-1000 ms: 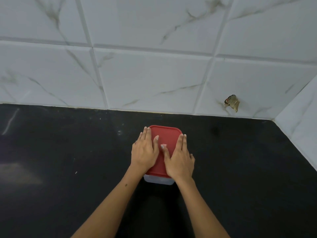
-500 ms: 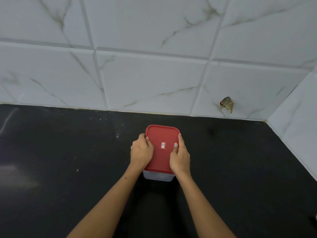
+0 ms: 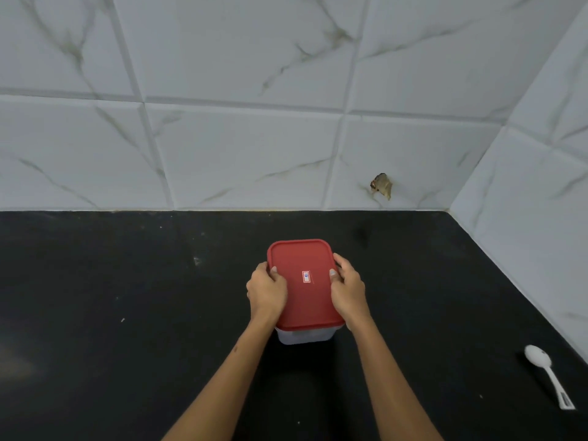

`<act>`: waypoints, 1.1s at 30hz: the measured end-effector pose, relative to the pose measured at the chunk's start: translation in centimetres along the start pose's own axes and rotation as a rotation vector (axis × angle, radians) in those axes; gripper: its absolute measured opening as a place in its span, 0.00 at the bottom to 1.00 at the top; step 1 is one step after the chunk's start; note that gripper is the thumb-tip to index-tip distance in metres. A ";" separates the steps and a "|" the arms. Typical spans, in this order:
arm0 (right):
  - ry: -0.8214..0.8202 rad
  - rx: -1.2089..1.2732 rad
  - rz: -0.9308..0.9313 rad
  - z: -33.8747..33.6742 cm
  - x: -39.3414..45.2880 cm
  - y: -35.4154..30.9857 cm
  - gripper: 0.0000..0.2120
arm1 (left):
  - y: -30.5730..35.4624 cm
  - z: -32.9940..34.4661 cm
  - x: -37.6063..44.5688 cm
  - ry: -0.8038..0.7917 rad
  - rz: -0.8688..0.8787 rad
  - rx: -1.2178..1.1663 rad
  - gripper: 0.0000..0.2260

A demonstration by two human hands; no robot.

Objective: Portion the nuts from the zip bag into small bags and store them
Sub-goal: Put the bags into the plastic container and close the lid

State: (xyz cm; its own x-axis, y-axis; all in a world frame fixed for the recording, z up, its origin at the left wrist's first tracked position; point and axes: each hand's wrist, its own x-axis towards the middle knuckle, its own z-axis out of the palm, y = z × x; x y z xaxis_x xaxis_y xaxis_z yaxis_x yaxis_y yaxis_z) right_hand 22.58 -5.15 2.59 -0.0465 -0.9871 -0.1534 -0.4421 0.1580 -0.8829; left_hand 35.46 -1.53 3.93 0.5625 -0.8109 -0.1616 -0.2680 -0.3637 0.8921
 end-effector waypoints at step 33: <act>0.513 -0.140 0.257 -32.1 -1.8 17.5 0.14 | 5.8 31.5 -19.4 -0.755 -0.086 -0.257 0.09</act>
State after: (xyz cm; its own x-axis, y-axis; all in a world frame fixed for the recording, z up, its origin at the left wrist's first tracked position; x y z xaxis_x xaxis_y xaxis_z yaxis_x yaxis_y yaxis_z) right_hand -13.81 -1.46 1.63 -0.5801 -0.8096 -0.0897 -0.4714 0.4235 -0.7736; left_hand -1.68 -2.34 -1.03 -0.1325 -0.9096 -0.3937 -0.0071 -0.3963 0.9181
